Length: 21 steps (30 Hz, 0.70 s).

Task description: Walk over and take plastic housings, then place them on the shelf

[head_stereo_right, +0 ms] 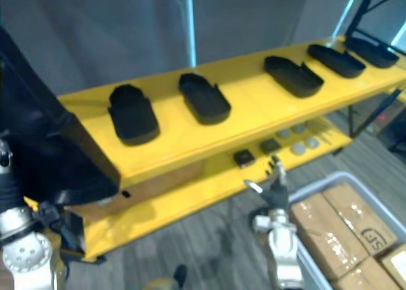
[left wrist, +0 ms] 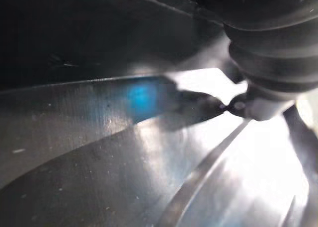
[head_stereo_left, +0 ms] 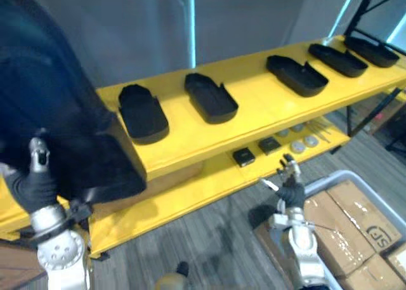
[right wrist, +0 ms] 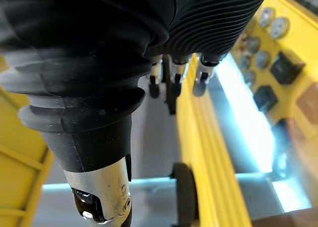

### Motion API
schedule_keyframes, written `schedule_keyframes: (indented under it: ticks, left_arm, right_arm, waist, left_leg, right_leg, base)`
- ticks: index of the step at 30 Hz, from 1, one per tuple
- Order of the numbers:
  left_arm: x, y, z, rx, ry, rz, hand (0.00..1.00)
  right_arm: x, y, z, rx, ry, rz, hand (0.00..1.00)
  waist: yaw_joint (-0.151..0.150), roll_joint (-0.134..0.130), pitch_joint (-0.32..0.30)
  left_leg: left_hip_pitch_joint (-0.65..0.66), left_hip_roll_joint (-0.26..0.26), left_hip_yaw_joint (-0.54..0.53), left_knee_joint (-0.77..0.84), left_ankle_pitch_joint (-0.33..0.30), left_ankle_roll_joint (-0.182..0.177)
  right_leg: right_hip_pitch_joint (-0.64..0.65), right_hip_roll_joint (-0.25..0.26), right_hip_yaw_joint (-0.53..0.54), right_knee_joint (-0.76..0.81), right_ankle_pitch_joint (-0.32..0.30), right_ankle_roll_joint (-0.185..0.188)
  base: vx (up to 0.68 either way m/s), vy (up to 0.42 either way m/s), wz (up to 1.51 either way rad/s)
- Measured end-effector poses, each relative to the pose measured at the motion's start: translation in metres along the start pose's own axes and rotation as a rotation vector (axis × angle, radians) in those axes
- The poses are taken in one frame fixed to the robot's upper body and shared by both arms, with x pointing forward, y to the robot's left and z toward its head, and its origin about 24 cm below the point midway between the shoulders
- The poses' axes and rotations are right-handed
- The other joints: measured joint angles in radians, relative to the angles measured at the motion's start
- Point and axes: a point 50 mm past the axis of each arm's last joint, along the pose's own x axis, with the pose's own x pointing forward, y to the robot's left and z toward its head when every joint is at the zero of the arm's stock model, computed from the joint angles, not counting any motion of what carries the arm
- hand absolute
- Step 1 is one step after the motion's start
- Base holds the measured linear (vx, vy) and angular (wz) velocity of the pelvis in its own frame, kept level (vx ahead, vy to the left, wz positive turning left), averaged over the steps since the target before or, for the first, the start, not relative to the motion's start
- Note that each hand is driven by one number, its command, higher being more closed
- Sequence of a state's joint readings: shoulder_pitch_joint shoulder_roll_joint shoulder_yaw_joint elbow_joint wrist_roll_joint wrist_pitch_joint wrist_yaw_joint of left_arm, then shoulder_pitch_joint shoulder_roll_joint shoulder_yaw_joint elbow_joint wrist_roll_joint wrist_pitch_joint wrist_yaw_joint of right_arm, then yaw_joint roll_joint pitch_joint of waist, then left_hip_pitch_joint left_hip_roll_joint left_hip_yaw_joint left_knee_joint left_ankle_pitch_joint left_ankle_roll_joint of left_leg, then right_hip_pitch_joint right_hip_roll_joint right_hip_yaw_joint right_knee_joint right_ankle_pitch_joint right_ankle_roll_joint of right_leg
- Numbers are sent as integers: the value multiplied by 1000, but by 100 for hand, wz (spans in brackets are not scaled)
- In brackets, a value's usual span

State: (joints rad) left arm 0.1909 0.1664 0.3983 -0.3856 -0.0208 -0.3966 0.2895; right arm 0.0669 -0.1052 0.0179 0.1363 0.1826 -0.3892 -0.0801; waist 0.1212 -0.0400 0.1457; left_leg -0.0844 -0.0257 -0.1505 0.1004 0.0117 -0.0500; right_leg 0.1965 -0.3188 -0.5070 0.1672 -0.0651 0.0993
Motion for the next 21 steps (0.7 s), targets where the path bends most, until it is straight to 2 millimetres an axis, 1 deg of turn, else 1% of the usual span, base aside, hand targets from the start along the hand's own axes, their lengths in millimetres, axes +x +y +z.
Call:
schedule_keyframes:
  ticks: [1,2,3,4,5,6,7,9,10,11,13,14,15,16,17,18,19,20,21]
  left_arm:
    - [-2,-1,-1,-3,8,-8,100]
    - [-4,-5,-2,-11,18,-22,100]
    - [-5,-6,-2,-9,21,-24,100]
    - [-6,-5,-2,-5,24,-19,100]
    - [-8,-5,-3,-2,31,-7,100]
    - [-9,-5,-4,-1,39,-5,100]
    - [-16,-5,-6,1,67,-4,100]
    - [-22,-6,-8,11,93,-7,100]
    - [-25,-3,-8,22,101,-3,100]
    - [-25,-2,-9,25,103,0,100]
    - [-24,0,-7,30,94,8,100]
    - [-22,4,-4,41,76,20,100]
    - [-19,7,0,50,51,30,100]
    - [-17,8,2,51,37,31,100]
    - [-15,8,4,48,19,40,100]
    - [-12,6,3,41,16,40,100]
    - [-11,6,4,46,10,37,100]
    - [-6,8,5,64,-8,27,100]
    - [-2,10,6,87,-18,27,100]
  right_arm:
    - [0,-1,1,-5,-3,7,0]
    - [1,-4,4,-16,-15,15,0]
    - [2,-5,6,-20,-25,20,0]
    - [3,-5,8,-18,-35,27,0]
    - [3,-3,11,-14,-46,38,0]
    - [3,-3,11,-14,-47,42,0]
    - [0,-6,9,-12,-37,40,0]
    - [-6,-10,6,-14,-15,31,0]
    - [-8,-10,5,-7,-15,25,0]
    - [-8,-10,6,-2,-19,23,0]
    - [-7,-8,9,3,-38,31,0]
    - [-7,-4,11,16,-46,39,0]
    - [-7,-2,11,30,-50,31,0]
    - [-8,-2,11,36,-54,25,0]
    - [-7,-3,13,33,-74,20,0]
    - [-7,-3,14,29,-81,17,0]
    - [-6,-3,14,32,-85,14,0]
    - [-3,1,17,44,-103,17,0]
    - [1,5,20,56,-131,27,0]
  waist:
    - [0,8,5]
    - [0,29,18]
    - [-3,41,25]
    - [-10,42,31]
    - [-21,40,40]
    - [-27,41,43]
    - [-31,58,52]
    - [-34,60,53]
    - [-38,63,50]
    - [-40,57,51]
    - [-40,56,48]
    - [-35,43,44]
    - [-33,20,33]
    - [-33,7,28]
    - [-38,2,22]
    - [-39,10,17]
    - [-40,9,17]
    - [-36,4,21]
    - [-39,9,24]
  left_leg:
    - [0,4,6,4,0,0]
    - [0,18,24,13,2,-5]
    - [0,26,28,12,7,-11]
    - [0,28,33,9,9,-16]
    - [-2,28,42,7,13,-23]
    - [-3,31,47,5,16,-28]
    - [5,50,53,1,23,-38]
    - [17,63,61,-18,26,-42]
    - [17,70,86,-22,26,-42]
    - [15,71,94,-23,26,-42]
    - [13,63,112,-19,28,-42]
    - [10,45,114,-18,27,-41]
    - [-6,19,114,0,14,-24]
    - [-6,1,115,17,2,-6]
    - [1,-20,113,36,-26,0]
    - [7,-32,85,60,-40,12]
    - [20,-33,78,61,-46,19]
    - [56,-30,75,46,-63,31]
    - [81,-21,49,43,-76,50]
  right_leg:
    - [1,7,6,-5,0,0]
    - [0,19,19,-6,-2,2]
    - [-1,25,19,-6,-12,10]
    - [-2,25,22,-5,-38,14]
    - [-3,23,31,-5,-78,33]
    - [-5,23,41,-4,-88,55]
    - [-13,36,46,12,-95,64]
    - [-22,33,50,35,-120,64]
    - [-22,29,48,44,-131,74]
    - [-21,27,45,44,-131,74]
    - [-20,13,43,44,-133,77]
    - [-20,-2,43,46,-136,81]
    - [-14,-21,45,45,-148,67]
    - [-5,-33,43,44,-153,61]
    - [-1,-56,45,121,-141,18]
    - [-70,-94,86,307,-98,-42]
    - [-114,-108,122,392,-58,-66]
    - [-184,-123,193,534,52,-82]
    - [-235,-122,246,645,72,-76]
  base:
    - [-59,-42,-30]
    - [-87,-27,-20]
    - [-142,-57,-20]
    - [-169,-80,-12]
    - [-153,-85,-9]
    - [-176,-85,-12]
    - [-154,-57,-12]
    - [-216,-40,-4]
    - [-180,-14,9]
    - [-77,19,13]
    - [3,53,15]
    - [62,96,22]
    - [77,101,30]
    - [156,96,36]
    - [188,112,54]
    - [190,127,53]
    - [165,151,41]
    - [251,117,21]
    - [277,76,17]
